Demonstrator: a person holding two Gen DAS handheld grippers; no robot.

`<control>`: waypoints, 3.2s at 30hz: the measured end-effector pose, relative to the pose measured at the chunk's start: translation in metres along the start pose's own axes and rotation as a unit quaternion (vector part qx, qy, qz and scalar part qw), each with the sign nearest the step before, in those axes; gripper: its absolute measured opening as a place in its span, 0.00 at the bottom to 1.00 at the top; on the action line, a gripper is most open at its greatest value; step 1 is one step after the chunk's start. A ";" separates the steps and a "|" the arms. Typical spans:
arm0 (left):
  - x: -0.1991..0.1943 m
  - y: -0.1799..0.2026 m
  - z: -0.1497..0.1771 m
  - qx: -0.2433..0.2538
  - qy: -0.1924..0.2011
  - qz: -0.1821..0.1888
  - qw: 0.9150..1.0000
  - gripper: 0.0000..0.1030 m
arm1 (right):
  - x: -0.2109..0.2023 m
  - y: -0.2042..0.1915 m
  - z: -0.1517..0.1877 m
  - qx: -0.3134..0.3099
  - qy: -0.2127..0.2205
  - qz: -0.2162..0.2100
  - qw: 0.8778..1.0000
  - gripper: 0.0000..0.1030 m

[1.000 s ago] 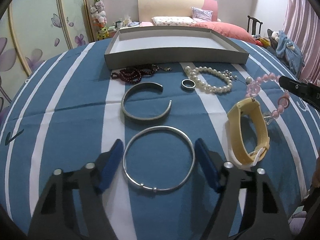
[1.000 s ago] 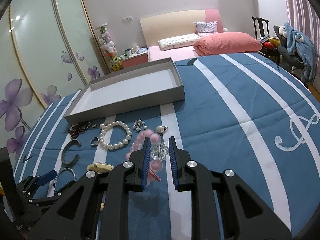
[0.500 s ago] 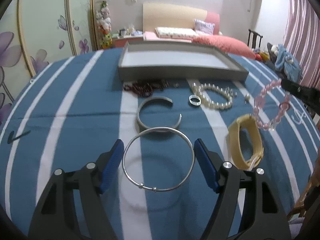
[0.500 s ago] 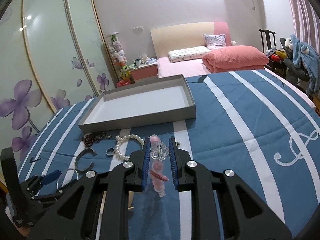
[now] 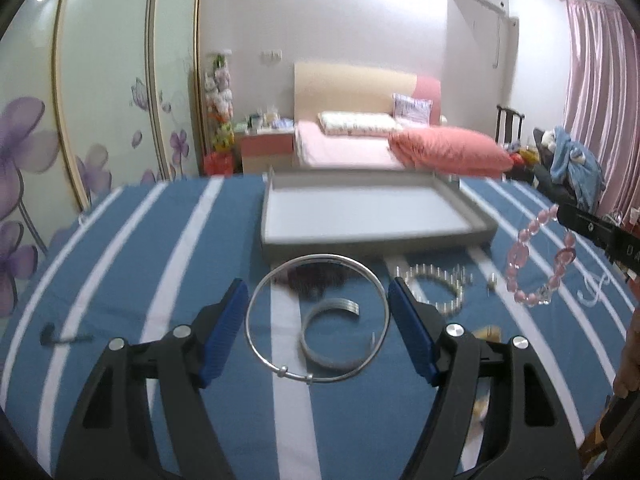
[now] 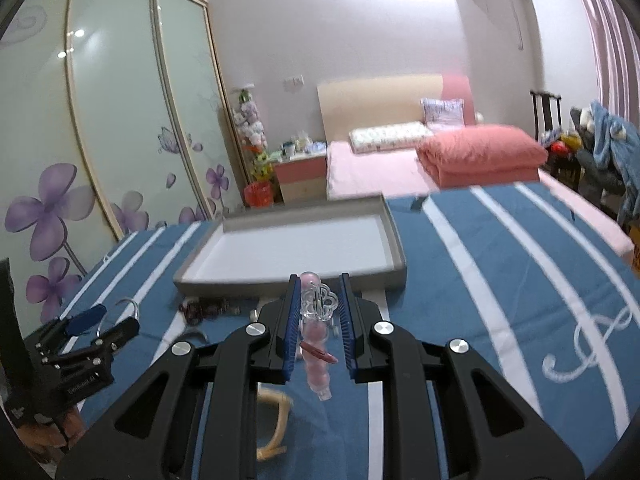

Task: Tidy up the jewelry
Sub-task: 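Carry the pink bracelet into the tray with right gripper while left carries the bangle, then lower the right gripper onto the cream watch and close on it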

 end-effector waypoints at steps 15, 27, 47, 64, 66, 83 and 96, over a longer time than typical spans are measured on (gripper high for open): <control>0.062 0.028 -0.102 -0.001 0.066 0.018 0.998 0.68 | 0.065 0.002 -0.076 -0.014 0.035 0.001 0.999 0.19; 0.151 0.036 -0.107 -0.004 0.019 0.009 1.000 0.68 | 0.137 0.005 -0.072 0.006 -0.007 -0.028 1.000 0.19; 0.198 0.023 -0.092 -0.005 -0.011 -0.002 1.000 0.69 | 0.177 0.003 -0.055 -0.006 -0.054 -0.014 0.998 0.45; 0.106 -0.011 -0.073 -0.028 0.013 0.000 1.000 0.74 | 0.094 -0.014 -0.030 -0.040 -0.047 -0.022 0.998 0.45; 0.090 -0.016 -0.061 -0.034 0.012 0.002 0.999 0.74 | 0.079 -0.019 -0.015 -0.036 -0.055 -0.027 0.997 0.45; 0.004 -0.038 0.030 -0.032 -0.006 -0.018 0.999 0.77 | 0.018 -0.053 0.103 0.014 -0.129 -0.054 0.990 0.45; 0.014 -0.038 0.035 -0.027 -0.019 -0.034 0.999 0.77 | 0.027 -0.070 0.109 0.011 -0.143 -0.040 0.989 0.73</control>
Point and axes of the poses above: each gripper's, at about its wrist camera, not at the fingertips, and x roughly the way its jaws point, y to its right, z to its underside, the point moved 7 cm from there along x, roughly the way its jaws point, and after that the axes turned 9 degrees about -x, right-handed, at the moved point
